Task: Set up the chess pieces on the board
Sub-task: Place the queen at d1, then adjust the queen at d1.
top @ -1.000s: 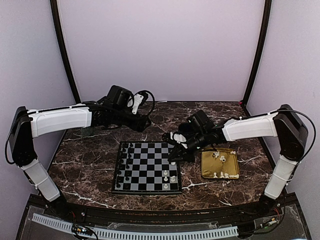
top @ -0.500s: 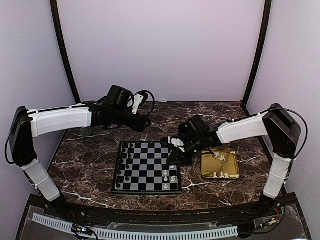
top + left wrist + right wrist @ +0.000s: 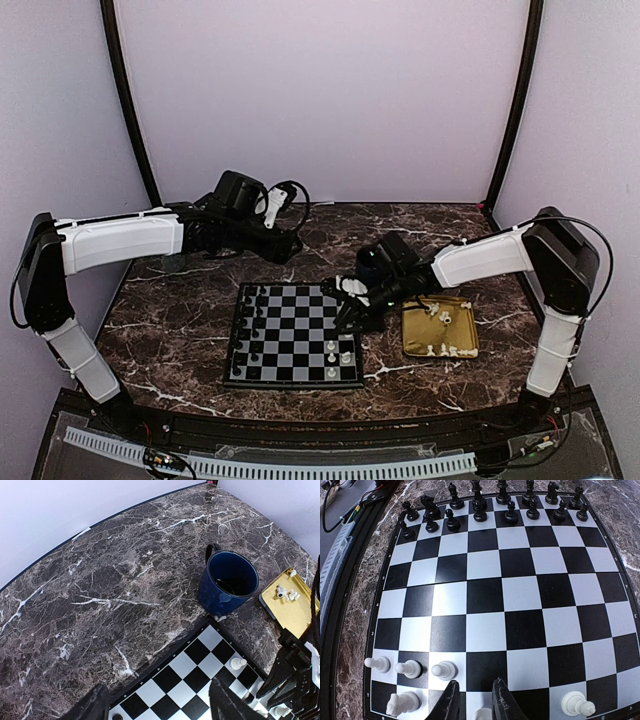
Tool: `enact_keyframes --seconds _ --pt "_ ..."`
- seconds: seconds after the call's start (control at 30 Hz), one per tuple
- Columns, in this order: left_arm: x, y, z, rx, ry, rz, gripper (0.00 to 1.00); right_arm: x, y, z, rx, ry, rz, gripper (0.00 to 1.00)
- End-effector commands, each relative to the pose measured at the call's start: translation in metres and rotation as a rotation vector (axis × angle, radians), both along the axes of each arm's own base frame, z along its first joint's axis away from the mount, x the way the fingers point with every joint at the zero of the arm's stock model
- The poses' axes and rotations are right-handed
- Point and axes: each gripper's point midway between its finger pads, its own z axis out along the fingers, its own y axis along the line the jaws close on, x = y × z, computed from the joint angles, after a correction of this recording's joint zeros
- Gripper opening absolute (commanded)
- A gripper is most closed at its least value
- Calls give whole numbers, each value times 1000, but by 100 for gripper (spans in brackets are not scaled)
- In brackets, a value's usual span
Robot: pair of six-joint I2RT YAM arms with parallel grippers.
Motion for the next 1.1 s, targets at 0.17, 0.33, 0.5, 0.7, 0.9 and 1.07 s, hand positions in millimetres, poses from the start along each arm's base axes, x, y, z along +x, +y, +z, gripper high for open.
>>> enact_keyframes --seconds 0.17,0.33,0.5,0.7,0.9,1.07 --pt "-1 -1 19 -24 -31 -13 70 1 9 16 21 -3 24 25" --pt "1 1 17 -4 -39 -10 70 6 9 64 52 -52 18 30" --pt "-14 -16 13 -28 -11 -146 59 23 -24 102 24 -100 -75 33" --pt "-58 -61 -9 23 84 -384 49 52 -98 134 46 -116 -305 39" --pt "-85 -95 -45 202 111 -476 45 81 -168 143 125 -168 -606 69" --pt "-100 -119 -67 224 176 -546 49 101 -201 149 163 -137 -752 98"
